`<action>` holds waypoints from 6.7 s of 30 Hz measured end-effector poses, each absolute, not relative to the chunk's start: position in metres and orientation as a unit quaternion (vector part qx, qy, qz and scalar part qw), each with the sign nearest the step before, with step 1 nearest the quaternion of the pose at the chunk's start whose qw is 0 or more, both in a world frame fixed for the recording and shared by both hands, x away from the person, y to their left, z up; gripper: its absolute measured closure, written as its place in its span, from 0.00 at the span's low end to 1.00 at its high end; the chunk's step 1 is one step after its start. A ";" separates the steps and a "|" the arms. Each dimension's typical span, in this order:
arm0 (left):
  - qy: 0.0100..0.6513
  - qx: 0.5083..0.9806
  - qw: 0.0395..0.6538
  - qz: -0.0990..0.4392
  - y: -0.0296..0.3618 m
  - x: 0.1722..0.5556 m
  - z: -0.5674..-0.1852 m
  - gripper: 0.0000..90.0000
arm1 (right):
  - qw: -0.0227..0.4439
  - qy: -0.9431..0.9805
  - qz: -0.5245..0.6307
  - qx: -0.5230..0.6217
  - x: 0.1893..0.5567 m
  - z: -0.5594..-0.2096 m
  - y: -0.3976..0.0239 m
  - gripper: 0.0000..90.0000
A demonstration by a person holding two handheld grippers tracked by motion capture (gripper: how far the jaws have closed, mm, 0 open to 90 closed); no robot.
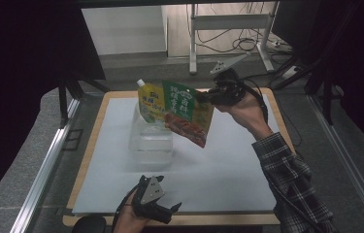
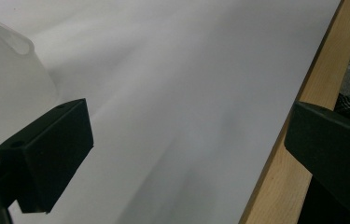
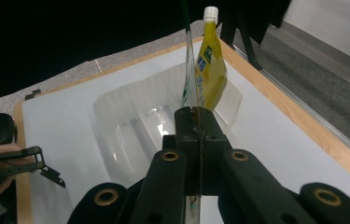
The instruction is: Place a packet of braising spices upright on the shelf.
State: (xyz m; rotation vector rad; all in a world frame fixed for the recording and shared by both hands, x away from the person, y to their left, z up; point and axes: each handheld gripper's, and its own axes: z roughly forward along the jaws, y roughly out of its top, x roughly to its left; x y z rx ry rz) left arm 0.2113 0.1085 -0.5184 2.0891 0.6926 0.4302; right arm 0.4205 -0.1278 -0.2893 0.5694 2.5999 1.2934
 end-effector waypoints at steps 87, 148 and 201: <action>0.271 0.844 0.428 0.174 0.108 0.211 -0.518 0.01 | 0.043 0.882 0.445 0.149 0.469 -0.352 -0.005 0.88; 0.269 0.845 0.428 0.174 0.106 0.210 -0.520 0.01 | 0.095 0.869 0.453 0.173 0.441 -0.377 -0.090 0.00; 0.263 0.850 0.421 0.176 0.102 0.210 -0.521 0.01 | 0.095 0.852 0.456 0.239 0.409 -0.425 -0.189 0.00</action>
